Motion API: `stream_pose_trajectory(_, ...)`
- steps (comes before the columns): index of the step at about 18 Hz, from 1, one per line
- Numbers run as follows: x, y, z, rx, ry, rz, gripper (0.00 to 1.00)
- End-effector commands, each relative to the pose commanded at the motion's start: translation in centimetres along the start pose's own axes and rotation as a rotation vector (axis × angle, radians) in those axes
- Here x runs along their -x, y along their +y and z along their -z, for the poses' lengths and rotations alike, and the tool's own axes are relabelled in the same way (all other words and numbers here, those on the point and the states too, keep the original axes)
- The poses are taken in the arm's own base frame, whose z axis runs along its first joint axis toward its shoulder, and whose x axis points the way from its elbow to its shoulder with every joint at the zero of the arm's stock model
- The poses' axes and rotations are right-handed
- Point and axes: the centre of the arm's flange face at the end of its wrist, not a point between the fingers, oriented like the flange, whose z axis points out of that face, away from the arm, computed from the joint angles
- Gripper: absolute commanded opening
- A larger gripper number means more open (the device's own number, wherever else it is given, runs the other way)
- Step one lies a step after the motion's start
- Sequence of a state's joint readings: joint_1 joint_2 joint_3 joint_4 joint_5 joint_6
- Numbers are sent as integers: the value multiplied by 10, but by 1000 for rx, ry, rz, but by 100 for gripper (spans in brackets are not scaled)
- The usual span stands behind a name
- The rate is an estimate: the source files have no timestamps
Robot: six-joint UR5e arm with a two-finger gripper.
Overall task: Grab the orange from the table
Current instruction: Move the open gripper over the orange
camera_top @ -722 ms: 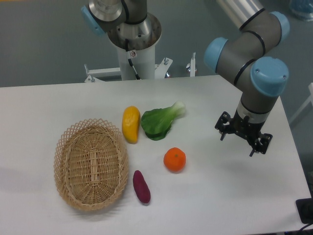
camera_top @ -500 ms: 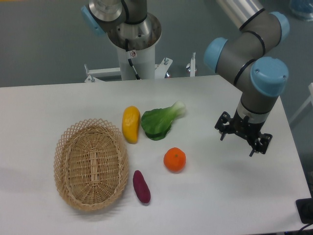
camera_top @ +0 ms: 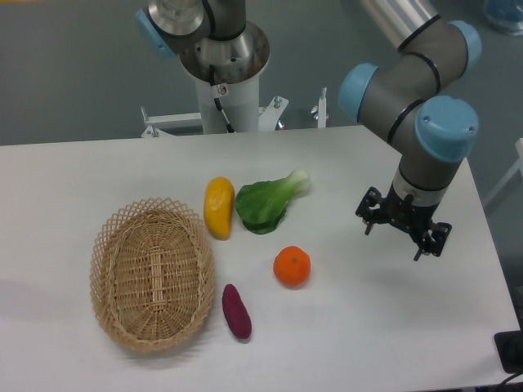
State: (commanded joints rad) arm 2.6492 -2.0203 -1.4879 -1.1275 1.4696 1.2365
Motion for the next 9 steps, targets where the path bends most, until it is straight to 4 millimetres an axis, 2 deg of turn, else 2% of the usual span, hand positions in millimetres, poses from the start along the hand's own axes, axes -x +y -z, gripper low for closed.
stream_pose_trajectory(6, -20, -35, -5, -11, -5, 163, 100)
stream_pose_trajectory(9, -28, -45, -8, -21, 6, 150, 100)
